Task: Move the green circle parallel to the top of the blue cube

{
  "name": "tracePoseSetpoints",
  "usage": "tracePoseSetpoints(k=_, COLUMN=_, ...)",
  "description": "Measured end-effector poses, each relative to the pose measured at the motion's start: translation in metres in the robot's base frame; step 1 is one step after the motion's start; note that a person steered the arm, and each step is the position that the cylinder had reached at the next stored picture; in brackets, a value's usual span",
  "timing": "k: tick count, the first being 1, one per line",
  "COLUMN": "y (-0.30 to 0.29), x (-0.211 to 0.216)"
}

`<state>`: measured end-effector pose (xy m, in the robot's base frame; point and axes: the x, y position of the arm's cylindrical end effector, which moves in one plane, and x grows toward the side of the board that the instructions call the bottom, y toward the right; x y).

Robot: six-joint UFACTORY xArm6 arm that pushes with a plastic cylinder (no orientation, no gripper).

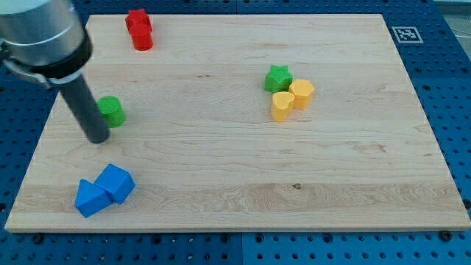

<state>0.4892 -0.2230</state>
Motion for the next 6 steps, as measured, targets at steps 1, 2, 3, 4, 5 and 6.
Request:
tracePoseSetpoints(k=1, y=-0.033, x=-0.001)
tracePoseSetpoints(k=2, y=-0.02, x=-0.04)
tracePoseSetpoints(k=3, y=-0.014, x=-0.055)
tracePoseSetpoints(k=4, y=0.005, x=-0.045)
tracePoseSetpoints(k=5, y=0.007, x=-0.034)
tracePoseSetpoints(k=6, y=0.008, x=-0.013)
